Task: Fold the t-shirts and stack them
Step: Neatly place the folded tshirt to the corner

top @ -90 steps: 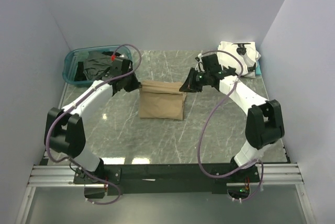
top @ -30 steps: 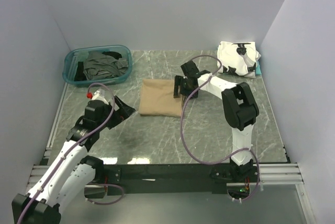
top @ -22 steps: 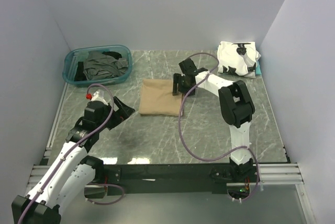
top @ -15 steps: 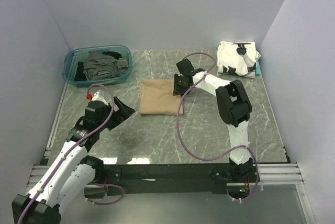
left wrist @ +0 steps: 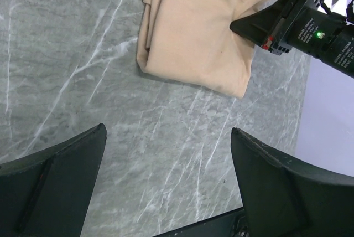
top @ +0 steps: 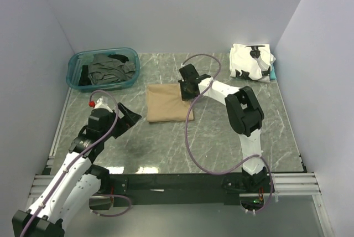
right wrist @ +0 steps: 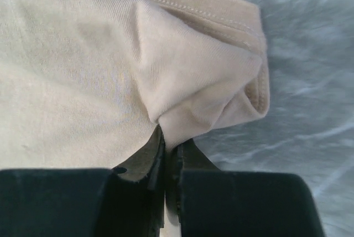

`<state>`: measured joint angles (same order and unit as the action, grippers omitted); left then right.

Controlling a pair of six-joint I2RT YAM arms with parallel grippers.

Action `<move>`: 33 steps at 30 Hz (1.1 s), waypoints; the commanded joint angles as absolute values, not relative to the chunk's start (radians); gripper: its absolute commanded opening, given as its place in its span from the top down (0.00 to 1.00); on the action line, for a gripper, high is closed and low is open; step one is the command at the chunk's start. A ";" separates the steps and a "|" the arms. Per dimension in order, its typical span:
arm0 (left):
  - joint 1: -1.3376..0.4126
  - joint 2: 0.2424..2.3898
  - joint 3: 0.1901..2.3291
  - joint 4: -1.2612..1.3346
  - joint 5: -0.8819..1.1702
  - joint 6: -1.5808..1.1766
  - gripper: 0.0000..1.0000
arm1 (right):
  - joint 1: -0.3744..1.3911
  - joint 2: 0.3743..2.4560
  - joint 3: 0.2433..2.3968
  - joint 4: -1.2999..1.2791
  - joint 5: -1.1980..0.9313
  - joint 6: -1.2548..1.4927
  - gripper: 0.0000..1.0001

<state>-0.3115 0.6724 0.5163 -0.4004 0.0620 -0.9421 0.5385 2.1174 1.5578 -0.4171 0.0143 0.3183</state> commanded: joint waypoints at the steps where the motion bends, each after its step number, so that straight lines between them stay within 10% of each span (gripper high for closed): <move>1: -0.314 0.615 0.496 -0.356 0.067 -0.966 0.01 | 0.537 2.010 1.598 -0.420 0.214 0.197 1.00; 33: -0.314 0.523 0.555 -0.422 -0.133 -1.005 0.01 | 0.178 2.089 2.046 -0.416 0.499 -0.232 1.00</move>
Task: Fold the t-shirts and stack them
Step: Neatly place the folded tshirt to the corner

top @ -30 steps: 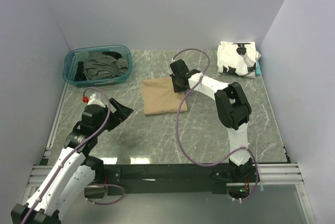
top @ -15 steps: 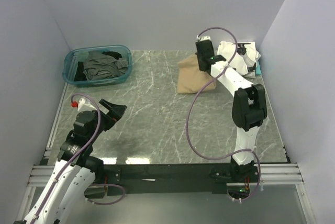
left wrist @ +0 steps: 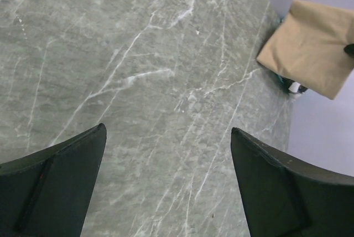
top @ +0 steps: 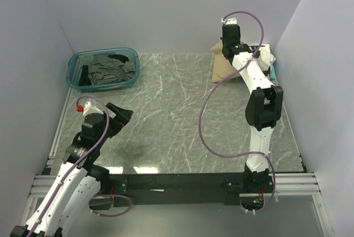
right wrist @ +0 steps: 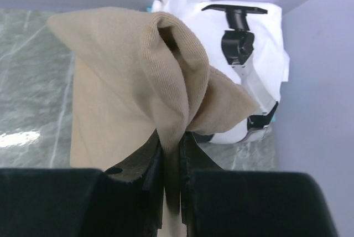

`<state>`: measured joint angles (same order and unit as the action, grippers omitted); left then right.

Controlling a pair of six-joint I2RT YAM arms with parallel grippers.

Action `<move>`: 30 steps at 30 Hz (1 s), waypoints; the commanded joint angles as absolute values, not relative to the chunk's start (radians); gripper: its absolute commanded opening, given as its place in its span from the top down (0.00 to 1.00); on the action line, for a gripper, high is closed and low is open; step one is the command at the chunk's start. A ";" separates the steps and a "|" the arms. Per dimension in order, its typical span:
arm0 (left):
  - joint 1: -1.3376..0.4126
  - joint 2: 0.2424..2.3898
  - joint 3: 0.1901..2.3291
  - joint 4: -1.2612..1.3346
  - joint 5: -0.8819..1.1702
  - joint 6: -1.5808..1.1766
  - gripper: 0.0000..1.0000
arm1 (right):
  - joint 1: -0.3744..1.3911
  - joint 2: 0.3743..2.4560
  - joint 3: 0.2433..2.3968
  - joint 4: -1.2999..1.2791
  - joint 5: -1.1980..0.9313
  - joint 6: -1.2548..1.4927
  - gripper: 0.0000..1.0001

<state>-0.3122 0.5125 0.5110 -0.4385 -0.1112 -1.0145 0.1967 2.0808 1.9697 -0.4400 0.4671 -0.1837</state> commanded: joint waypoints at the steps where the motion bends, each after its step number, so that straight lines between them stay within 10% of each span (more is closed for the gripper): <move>1: -0.314 0.535 0.557 -0.419 -0.135 -1.000 0.01 | 0.172 2.097 2.071 -0.419 0.500 -0.244 1.00; 30: -0.314 0.584 0.555 -0.396 -0.138 -0.973 0.01 | 0.043 2.009 2.237 -0.538 0.295 -0.201 1.00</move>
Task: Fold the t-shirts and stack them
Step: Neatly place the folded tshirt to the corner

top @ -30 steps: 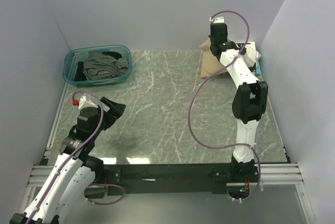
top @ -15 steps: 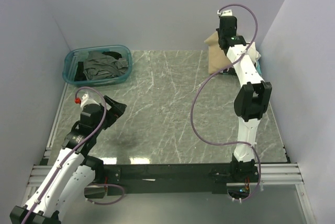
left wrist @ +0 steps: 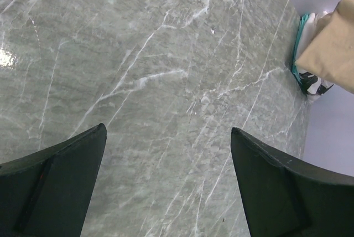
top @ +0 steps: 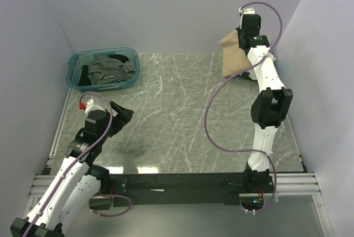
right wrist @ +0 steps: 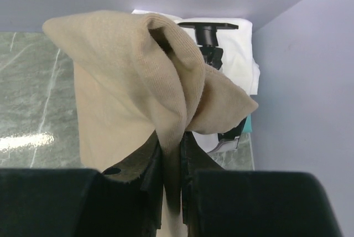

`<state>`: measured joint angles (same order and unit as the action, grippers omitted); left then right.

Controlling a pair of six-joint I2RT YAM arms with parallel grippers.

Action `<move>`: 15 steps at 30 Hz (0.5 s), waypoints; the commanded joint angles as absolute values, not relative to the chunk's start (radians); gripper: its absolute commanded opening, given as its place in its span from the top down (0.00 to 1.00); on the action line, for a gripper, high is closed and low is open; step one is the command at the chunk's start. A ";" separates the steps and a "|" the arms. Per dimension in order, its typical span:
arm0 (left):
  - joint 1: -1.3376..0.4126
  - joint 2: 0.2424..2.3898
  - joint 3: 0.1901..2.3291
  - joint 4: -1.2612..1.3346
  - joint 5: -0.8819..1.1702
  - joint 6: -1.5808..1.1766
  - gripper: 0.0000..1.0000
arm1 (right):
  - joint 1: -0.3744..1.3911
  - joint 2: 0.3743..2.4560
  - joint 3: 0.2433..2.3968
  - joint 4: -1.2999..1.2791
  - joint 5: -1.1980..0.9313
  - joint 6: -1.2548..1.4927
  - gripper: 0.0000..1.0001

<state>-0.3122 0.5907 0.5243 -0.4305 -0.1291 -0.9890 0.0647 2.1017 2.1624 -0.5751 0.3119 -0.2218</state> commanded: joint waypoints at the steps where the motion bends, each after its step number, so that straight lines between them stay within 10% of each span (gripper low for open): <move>1: -0.314 0.589 0.557 -0.397 -0.140 -0.971 0.00 | 0.040 2.010 2.241 -0.538 0.295 -0.195 1.00; 15: -0.314 0.620 0.557 -0.388 -0.132 -0.963 0.01 | 0.005 2.080 2.270 -0.509 0.287 -0.169 1.00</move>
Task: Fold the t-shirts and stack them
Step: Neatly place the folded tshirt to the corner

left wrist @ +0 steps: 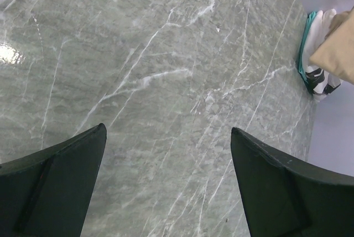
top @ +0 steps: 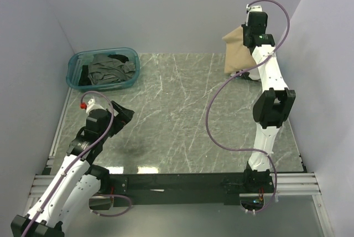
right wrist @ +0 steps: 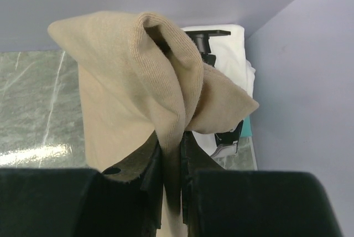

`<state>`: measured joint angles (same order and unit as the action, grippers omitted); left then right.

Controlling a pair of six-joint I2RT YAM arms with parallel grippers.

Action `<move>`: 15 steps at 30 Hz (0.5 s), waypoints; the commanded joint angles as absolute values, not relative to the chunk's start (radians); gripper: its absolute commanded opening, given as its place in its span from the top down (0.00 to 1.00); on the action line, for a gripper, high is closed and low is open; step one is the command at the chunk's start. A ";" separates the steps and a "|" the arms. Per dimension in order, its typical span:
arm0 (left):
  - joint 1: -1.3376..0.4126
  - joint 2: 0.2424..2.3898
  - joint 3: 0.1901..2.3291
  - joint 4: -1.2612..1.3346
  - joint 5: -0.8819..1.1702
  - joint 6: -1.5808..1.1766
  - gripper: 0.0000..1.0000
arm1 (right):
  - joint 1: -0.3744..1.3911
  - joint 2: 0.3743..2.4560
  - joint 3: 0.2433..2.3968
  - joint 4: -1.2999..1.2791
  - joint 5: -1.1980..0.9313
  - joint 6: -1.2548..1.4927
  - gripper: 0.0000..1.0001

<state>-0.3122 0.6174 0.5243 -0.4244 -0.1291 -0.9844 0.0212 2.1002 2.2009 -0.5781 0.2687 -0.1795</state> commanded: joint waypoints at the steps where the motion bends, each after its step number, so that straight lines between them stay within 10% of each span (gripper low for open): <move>1: -0.314 0.623 0.557 -0.388 -0.132 -0.963 0.01 | 0.005 2.085 2.273 -0.509 0.290 -0.167 1.00; 15: -0.314 0.673 0.574 -0.374 -0.130 -0.963 0.01 | -0.074 2.215 2.286 -0.453 0.267 -0.186 1.00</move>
